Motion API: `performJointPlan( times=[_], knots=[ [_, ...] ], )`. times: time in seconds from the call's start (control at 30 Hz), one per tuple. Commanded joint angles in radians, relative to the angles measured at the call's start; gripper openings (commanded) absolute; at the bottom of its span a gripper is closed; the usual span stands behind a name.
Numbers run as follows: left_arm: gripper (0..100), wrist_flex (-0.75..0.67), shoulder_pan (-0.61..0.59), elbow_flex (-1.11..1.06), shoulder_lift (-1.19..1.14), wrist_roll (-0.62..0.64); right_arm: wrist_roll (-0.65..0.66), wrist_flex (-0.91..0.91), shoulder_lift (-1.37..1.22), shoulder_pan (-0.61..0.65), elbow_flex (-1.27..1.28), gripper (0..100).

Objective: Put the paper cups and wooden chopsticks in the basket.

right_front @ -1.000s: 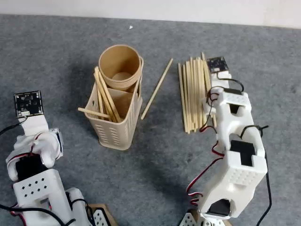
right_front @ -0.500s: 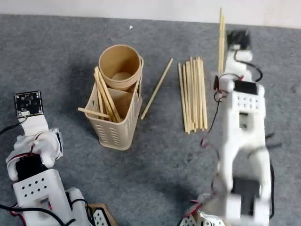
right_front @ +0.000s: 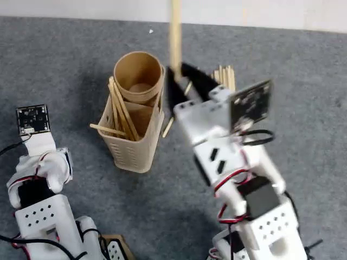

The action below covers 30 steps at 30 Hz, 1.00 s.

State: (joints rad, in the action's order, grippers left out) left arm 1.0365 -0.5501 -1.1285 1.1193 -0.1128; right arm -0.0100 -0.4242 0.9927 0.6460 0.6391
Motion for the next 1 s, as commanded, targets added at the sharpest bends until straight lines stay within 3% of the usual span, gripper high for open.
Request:
performJointPlan(
  times=[0.0,0.3,0.53,0.7,0.97],
  knots=[
    [15,-0.017,0.001,0.004,0.012,-0.006,-0.026,0.156,0.021,0.116,0.124,0.5],
    [15,-0.017,0.001,0.001,0.012,-0.006,-0.026,0.328,0.021,0.229,0.317,0.5],
    [15,-0.017,0.001,0.001,0.012,-0.006,-0.023,0.326,0.019,0.186,0.323,0.8],
    [15,-0.017,0.001,0.001,0.012,-0.006,-0.023,0.328,0.019,0.153,0.321,7.9],
    [15,-0.017,-0.001,0.001,0.012,-0.008,0.026,0.389,0.018,0.151,0.323,5.0]
  ],
)
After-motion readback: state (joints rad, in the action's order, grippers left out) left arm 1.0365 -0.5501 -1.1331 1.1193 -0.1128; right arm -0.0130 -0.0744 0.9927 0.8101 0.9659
